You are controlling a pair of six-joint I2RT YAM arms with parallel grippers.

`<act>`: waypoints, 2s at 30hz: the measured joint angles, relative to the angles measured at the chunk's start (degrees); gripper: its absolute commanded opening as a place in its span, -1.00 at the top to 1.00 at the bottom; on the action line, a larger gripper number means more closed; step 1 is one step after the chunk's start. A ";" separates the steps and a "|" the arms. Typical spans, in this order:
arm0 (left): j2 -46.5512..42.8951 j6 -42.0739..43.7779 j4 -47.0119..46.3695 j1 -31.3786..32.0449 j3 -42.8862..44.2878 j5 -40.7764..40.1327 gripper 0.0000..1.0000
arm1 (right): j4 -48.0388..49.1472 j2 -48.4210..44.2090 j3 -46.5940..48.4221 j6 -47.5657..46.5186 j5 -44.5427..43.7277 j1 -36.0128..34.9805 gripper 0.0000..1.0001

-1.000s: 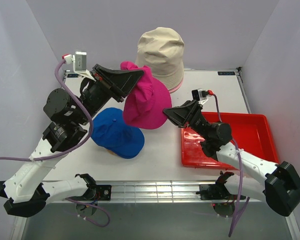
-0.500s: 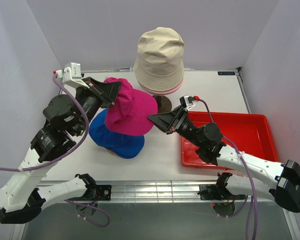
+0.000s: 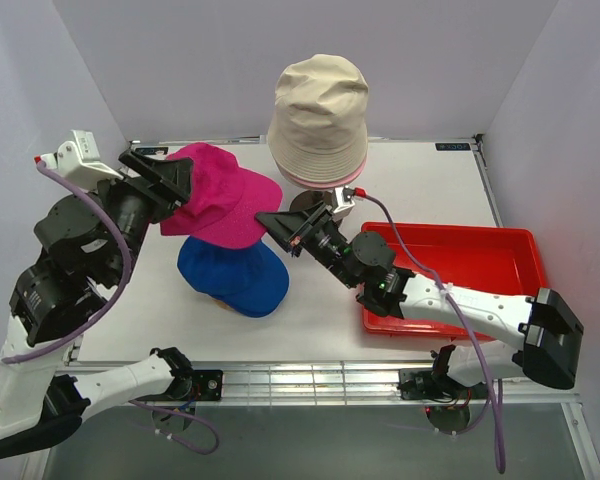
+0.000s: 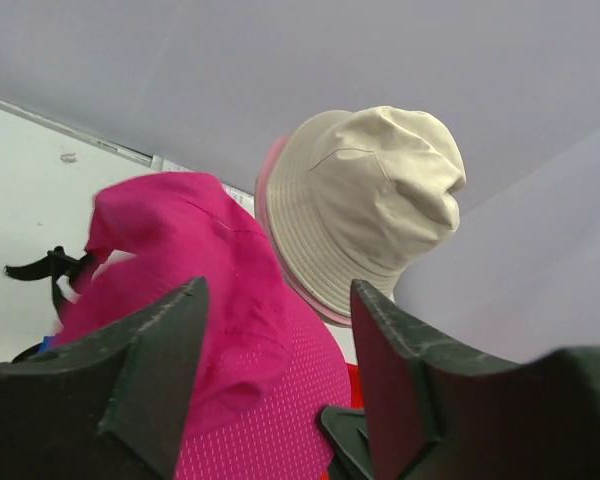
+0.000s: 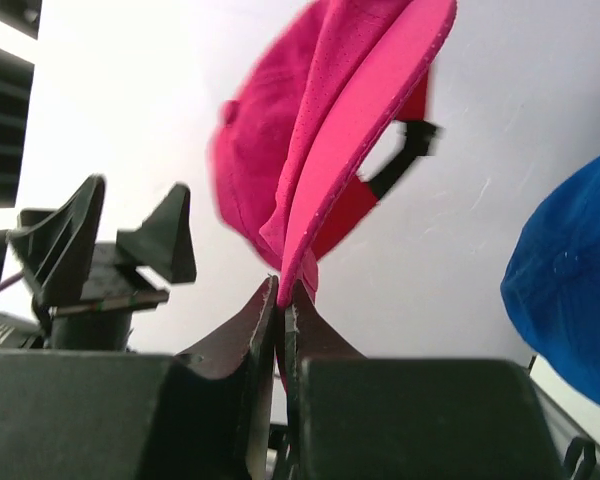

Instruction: Stack the hats

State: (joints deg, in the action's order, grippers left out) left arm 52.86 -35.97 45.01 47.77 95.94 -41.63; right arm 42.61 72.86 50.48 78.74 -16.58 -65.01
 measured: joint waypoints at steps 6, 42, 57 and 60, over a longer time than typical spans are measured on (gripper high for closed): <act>0.42 1.07 1.73 0.00 4.85 -1.88 -0.54 | -2.54 5.33 7.15 -0.33 -2.71 -0.04 0.84; -0.42 4.68 0.96 0.00 4.24 -0.26 -0.57 | 9.90 21.73 16.31 -2.03 0.70 -2.14 0.84; -0.37 4.96 0.83 0.00 4.28 0.33 -0.58 | 12.07 21.20 9.60 -2.64 1.95 -2.14 0.84; -0.35 4.96 0.79 -0.02 4.28 0.39 -0.58 | 12.04 19.45 5.14 -2.69 1.97 -2.14 0.84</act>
State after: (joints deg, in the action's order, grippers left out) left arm 52.51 -31.00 45.80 47.75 100.22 -41.23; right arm 54.65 92.31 55.61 76.05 -14.61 -67.16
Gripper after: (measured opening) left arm 0.789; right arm 0.089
